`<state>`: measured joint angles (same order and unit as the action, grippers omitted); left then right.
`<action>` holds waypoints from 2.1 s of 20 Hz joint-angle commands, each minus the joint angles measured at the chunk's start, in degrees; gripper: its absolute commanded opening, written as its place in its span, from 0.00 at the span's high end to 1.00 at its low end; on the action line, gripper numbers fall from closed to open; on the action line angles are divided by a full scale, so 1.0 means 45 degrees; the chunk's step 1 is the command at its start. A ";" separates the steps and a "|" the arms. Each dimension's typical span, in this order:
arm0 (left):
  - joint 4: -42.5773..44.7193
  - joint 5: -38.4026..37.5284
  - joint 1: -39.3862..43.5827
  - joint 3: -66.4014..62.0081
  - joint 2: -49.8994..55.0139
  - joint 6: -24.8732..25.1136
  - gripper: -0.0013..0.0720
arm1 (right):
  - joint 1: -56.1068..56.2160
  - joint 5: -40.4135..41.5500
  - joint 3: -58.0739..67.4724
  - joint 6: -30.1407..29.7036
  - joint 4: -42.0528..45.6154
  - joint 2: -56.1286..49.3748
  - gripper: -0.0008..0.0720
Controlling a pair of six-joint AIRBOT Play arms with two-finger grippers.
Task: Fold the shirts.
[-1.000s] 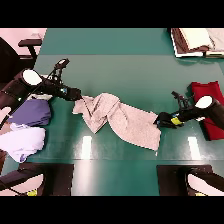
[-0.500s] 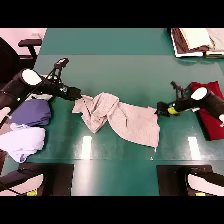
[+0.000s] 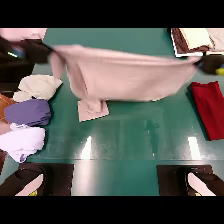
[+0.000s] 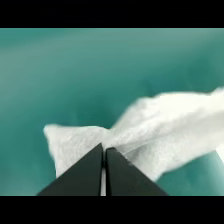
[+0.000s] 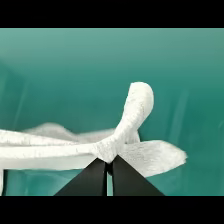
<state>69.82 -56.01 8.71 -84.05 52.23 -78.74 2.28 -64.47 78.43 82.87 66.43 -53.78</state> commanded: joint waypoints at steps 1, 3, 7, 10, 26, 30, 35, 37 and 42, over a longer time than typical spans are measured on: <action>0.0389 -0.0034 -0.0010 -0.2365 -0.1608 -0.0228 0.95 | -0.0733 -0.0486 0.1957 -0.0155 0.0272 0.1919 0.97; 0.0389 -0.0024 -0.0010 -0.3322 -0.2171 -0.0554 0.95 | -0.1049 -0.0758 0.2545 -0.0155 0.0282 0.2691 0.97; 0.0389 -0.0087 -0.0010 -0.5727 -0.2361 -0.1151 0.96 | -0.1967 -0.1729 0.3497 -0.0155 0.0272 0.3356 0.97; 0.0389 -0.0131 -0.0015 -0.7096 -0.2283 -0.1452 0.96 | -0.2676 -0.2739 0.4449 -0.0155 0.0257 0.3128 0.97; 0.0884 -0.2429 -0.0015 -0.1345 0.7645 -0.1399 0.95 | 0.0238 -0.2982 0.1093 0.0573 -0.0408 -0.5406 0.97; 0.0874 -0.0097 -0.0015 -0.1350 0.9374 -0.1399 0.95 | 0.0729 -0.1098 0.1559 0.0563 -0.0437 -0.7538 0.97; 0.0918 0.0923 -0.0015 -0.2059 0.9330 -0.1399 0.71 | 0.0719 -0.1292 0.3774 0.0563 -0.0437 -0.8699 0.96; 0.0923 -0.0073 -0.0015 -0.2739 0.9330 -0.1399 0.14 | 0.0665 -0.1564 0.4367 0.0563 -0.0432 -0.8762 0.45; 0.0860 -0.3147 0.0136 -0.3113 0.8106 -0.1846 0.15 | 0.0049 -0.2375 0.3381 0.0083 -0.0408 -0.7232 0.42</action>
<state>73.95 -63.55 8.84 -98.15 91.74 -85.80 3.75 -73.54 96.07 84.64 64.60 -89.76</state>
